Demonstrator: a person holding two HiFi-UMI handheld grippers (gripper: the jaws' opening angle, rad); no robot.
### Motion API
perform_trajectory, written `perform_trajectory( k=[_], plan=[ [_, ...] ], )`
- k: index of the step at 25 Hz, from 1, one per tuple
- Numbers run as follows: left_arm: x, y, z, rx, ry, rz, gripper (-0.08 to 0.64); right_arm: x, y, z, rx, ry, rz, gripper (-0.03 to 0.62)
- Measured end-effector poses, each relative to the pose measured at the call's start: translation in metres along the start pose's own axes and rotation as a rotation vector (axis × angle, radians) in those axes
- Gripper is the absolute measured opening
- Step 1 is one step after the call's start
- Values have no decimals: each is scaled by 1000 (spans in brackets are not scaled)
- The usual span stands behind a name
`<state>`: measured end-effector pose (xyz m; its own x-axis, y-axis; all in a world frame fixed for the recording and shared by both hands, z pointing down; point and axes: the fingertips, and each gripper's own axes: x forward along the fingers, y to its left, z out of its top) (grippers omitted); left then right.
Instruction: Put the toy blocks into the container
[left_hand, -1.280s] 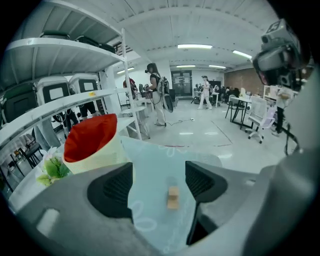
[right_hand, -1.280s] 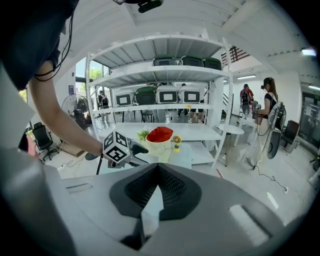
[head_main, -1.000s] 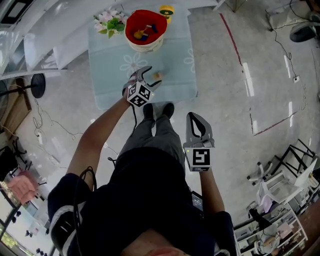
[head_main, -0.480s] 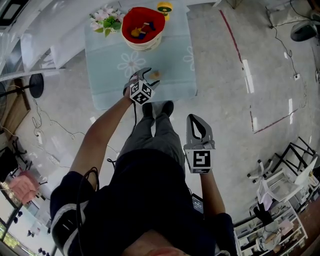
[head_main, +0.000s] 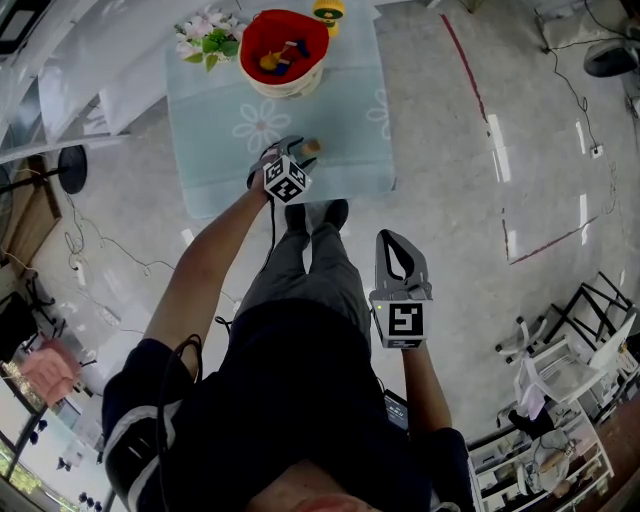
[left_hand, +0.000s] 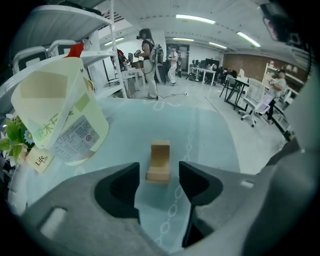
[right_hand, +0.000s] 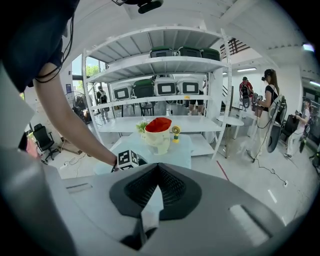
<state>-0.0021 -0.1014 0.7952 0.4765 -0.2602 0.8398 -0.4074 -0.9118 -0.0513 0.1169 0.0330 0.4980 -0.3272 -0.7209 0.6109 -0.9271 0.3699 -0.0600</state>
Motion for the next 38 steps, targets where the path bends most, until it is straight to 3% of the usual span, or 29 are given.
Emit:
perform_trajectory(
  k=[7, 16, 28, 38],
  plan=[
    [6, 2, -4, -4, 17, 0, 162, 4, 1, -3, 0, 10, 6, -3],
    [-1, 5, 3, -21, -11, 3, 153, 8, 0, -8, 20, 17, -2, -3],
    [-119, 62, 81, -135, -210, 156, 152, 9, 4, 10, -1, -28, 15, -3],
    [-179, 115, 119, -178, -277, 235, 152, 13, 8, 22, -21, -55, 27, -3]
  ],
)
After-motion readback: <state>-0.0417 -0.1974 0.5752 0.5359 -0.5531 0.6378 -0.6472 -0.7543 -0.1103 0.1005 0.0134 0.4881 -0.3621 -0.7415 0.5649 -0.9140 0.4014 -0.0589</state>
